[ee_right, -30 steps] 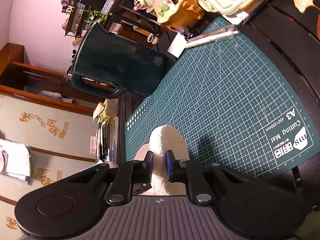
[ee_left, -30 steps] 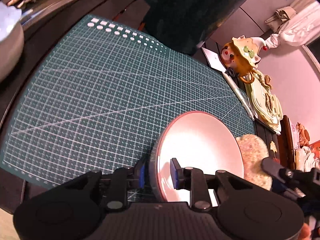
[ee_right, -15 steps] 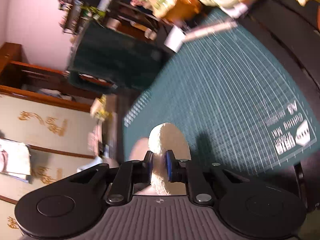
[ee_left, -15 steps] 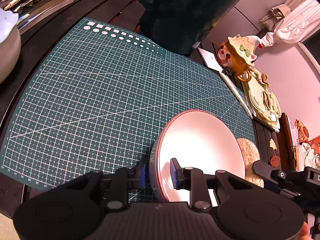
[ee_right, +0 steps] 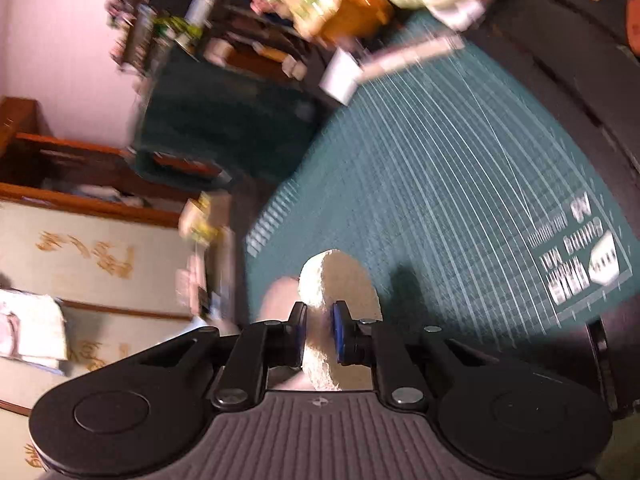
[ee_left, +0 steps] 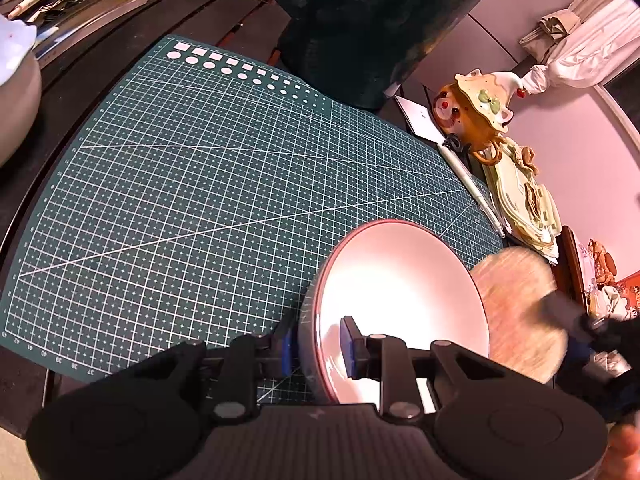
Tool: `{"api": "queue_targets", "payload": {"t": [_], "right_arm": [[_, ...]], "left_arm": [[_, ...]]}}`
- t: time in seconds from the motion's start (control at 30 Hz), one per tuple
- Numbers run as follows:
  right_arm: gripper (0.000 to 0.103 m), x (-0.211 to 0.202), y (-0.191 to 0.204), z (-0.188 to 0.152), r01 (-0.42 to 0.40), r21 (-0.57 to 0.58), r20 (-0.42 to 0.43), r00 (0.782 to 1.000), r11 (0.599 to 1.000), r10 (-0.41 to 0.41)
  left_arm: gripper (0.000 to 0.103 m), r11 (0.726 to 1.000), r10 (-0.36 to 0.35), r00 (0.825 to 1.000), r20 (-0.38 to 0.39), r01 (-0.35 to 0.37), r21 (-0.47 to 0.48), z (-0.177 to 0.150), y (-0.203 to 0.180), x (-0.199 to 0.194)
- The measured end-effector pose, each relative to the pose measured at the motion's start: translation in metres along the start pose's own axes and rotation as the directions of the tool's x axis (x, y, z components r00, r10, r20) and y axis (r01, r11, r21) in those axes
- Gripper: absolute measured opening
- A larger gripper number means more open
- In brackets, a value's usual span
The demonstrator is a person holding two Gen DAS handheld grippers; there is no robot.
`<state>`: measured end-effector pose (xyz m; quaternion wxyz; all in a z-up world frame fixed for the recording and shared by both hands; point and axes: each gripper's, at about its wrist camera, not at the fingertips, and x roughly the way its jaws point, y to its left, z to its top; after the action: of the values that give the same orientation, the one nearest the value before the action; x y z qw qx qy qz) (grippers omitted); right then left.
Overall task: Clean bowl
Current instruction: 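Hold the bowl with the left gripper while the right gripper scrubs its outside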
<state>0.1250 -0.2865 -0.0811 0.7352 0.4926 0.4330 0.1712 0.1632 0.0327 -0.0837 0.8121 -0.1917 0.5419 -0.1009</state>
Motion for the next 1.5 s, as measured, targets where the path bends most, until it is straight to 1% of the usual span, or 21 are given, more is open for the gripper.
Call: {"api": "queue_targets", "payload": {"t": [0.07, 0.13, 0.17, 0.2, 0.27, 0.33, 0.4, 0.53, 0.6, 0.63, 0.73, 0.83, 0.9, 0.97, 1.03, 1.1, 1.5], "right_arm": [[0.014, 0.001, 0.001, 0.000, 0.002, -0.002, -0.001, 1.000, 1.000, -0.002], [0.014, 0.014, -0.008, -0.007, 0.048, 0.004, -0.046, 0.998, 0.999, -0.048], [0.014, 0.017, -0.010, -0.007, 0.070, 0.009, -0.058, 0.996, 0.998, -0.069], [0.014, 0.016, -0.010, -0.006, 0.073, 0.014, -0.059, 0.996, 0.997, -0.072], [0.014, 0.012, -0.008, -0.003, 0.063, 0.019, -0.050, 0.997, 0.998, -0.062], [0.014, 0.000, 0.004, 0.002, 0.017, -0.008, -0.002, 1.000, 1.000, -0.017], [0.014, -0.002, 0.008, 0.001, 0.014, -0.034, 0.010, 1.000, 0.999, -0.014], [0.014, 0.017, -0.008, -0.007, 0.087, 0.005, -0.063, 0.994, 0.996, -0.086], [0.014, 0.013, -0.006, -0.004, 0.074, 0.012, -0.057, 0.996, 0.997, -0.073], [0.014, 0.004, -0.001, 0.000, 0.037, 0.010, -0.026, 0.999, 0.999, -0.037], [0.014, -0.006, 0.005, 0.002, -0.008, -0.010, 0.014, 1.000, 1.000, 0.008], [0.014, 0.010, -0.005, -0.007, 0.057, 0.004, -0.042, 0.997, 0.998, -0.057], [0.014, 0.012, -0.005, -0.008, 0.080, 0.005, -0.054, 0.995, 0.997, -0.080], [0.014, 0.005, 0.001, -0.005, 0.060, -0.006, -0.034, 0.998, 0.998, -0.060], [0.014, -0.007, 0.011, 0.000, 0.007, -0.021, 0.014, 1.000, 1.000, -0.007], [0.014, -0.007, 0.010, 0.000, -0.005, -0.022, 0.017, 1.000, 1.000, 0.005], [0.014, 0.007, -0.004, -0.006, 0.041, 0.009, -0.036, 0.999, 0.999, -0.041]], "left_arm": [[0.023, 1.000, 0.003, 1.000, 0.000, -0.003, 0.005, 0.000, -0.001, 0.000], [0.023, 1.000, 0.001, 1.000, 0.001, -0.001, 0.003, 0.000, -0.001, 0.000], [0.023, 1.000, 0.000, 1.000, 0.001, 0.000, 0.000, 0.000, 0.000, 0.000], [0.023, 1.000, -0.002, 1.000, 0.001, 0.002, -0.004, 0.000, 0.000, 0.000], [0.023, 1.000, -0.002, 1.000, 0.002, 0.002, -0.003, 0.000, 0.000, 0.000], [0.023, 1.000, 0.000, 1.000, 0.002, 0.000, 0.001, 0.000, 0.000, 0.000], [0.023, 1.000, -0.001, 1.000, 0.001, 0.001, 0.001, 0.000, 0.000, 0.000], [0.023, 1.000, -0.006, 1.000, 0.001, 0.006, -0.007, 0.000, 0.001, 0.000], [0.023, 1.000, -0.004, 1.000, 0.001, 0.004, -0.006, 0.000, 0.000, 0.000], [0.023, 1.000, -0.003, 1.000, 0.001, 0.003, -0.004, 0.000, 0.000, 0.000], [0.023, 1.000, -0.002, 1.000, 0.000, 0.002, -0.002, 0.000, 0.000, 0.000], [0.023, 1.000, -0.006, 1.000, -0.001, 0.006, -0.007, 0.000, 0.001, 0.000], [0.023, 1.000, -0.009, 1.000, 0.000, 0.009, -0.011, 0.000, 0.001, 0.000], [0.023, 1.000, -0.010, 1.000, 0.000, 0.010, -0.012, 0.000, 0.001, 0.000], [0.023, 1.000, -0.010, 1.000, 0.000, 0.010, -0.010, -0.002, 0.002, 0.000], [0.023, 1.000, -0.013, 1.000, -0.001, 0.013, -0.013, -0.003, 0.004, -0.001], [0.023, 1.000, -0.016, 1.000, -0.004, 0.016, -0.017, -0.002, 0.003, -0.003]]}}
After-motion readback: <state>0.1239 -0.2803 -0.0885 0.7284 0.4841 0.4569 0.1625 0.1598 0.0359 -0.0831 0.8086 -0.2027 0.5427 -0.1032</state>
